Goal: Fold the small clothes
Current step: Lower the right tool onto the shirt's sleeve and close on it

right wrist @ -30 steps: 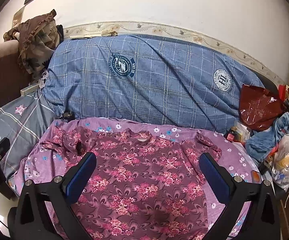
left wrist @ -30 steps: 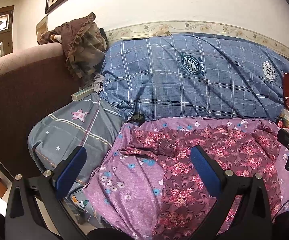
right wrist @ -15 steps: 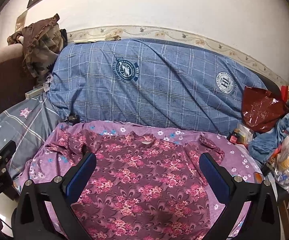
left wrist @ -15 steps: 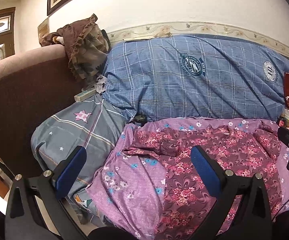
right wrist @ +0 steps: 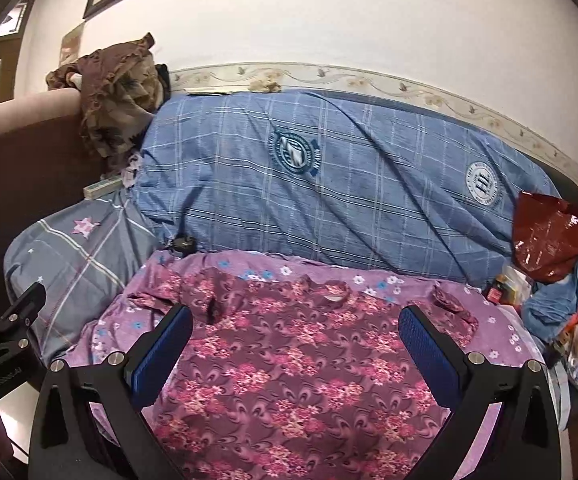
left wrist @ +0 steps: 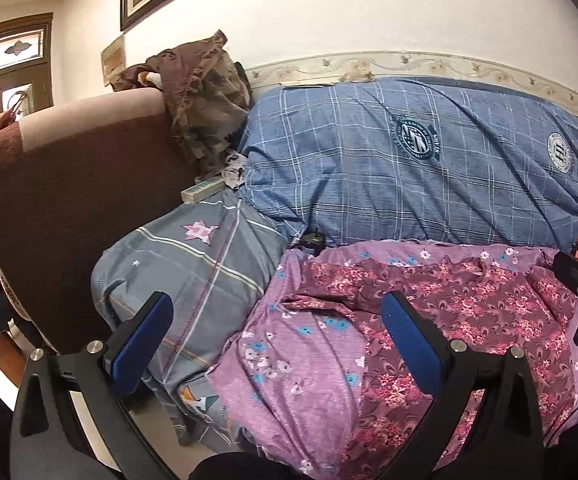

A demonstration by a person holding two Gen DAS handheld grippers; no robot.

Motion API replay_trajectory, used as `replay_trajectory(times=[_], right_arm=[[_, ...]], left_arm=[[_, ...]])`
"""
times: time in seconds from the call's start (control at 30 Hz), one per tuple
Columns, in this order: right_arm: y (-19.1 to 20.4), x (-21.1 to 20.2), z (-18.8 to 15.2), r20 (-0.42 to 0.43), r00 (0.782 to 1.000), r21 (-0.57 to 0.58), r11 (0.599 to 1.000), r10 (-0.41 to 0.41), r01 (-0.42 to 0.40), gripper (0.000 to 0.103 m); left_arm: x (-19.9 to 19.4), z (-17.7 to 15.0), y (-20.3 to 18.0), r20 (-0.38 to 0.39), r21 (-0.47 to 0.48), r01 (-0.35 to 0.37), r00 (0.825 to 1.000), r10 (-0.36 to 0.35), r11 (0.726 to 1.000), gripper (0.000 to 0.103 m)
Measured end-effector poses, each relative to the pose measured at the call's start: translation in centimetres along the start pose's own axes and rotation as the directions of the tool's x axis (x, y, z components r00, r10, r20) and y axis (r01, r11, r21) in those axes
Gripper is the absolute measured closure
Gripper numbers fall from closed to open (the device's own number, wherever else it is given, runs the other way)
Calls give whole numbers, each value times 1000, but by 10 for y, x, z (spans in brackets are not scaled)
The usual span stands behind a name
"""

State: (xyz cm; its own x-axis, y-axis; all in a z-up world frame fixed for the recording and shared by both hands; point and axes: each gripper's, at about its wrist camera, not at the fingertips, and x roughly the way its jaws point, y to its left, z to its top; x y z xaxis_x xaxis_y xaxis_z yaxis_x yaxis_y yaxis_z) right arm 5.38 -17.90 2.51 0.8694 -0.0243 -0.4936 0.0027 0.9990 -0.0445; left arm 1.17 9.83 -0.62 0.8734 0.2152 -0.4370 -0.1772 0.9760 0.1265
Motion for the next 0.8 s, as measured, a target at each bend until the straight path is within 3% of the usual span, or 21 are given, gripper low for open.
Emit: replay_trajectory(times=[0.57,0.7,0.8], right_arm=[[9,-7,3,13,1000,-7,1000,23,-23,0],[-8,11,-6,-22,999,18,999,45,-44,0],[-48,43,-21,-70,997,54,998,34,-30,0]], left_arm=[[-3,2,3,6,2,-5,1000,5,1000,0],[26,2,-13,-80,-5,68,994,-68,998,0],[63,0,-42,-161,-2,115,980,-114,993,0]])
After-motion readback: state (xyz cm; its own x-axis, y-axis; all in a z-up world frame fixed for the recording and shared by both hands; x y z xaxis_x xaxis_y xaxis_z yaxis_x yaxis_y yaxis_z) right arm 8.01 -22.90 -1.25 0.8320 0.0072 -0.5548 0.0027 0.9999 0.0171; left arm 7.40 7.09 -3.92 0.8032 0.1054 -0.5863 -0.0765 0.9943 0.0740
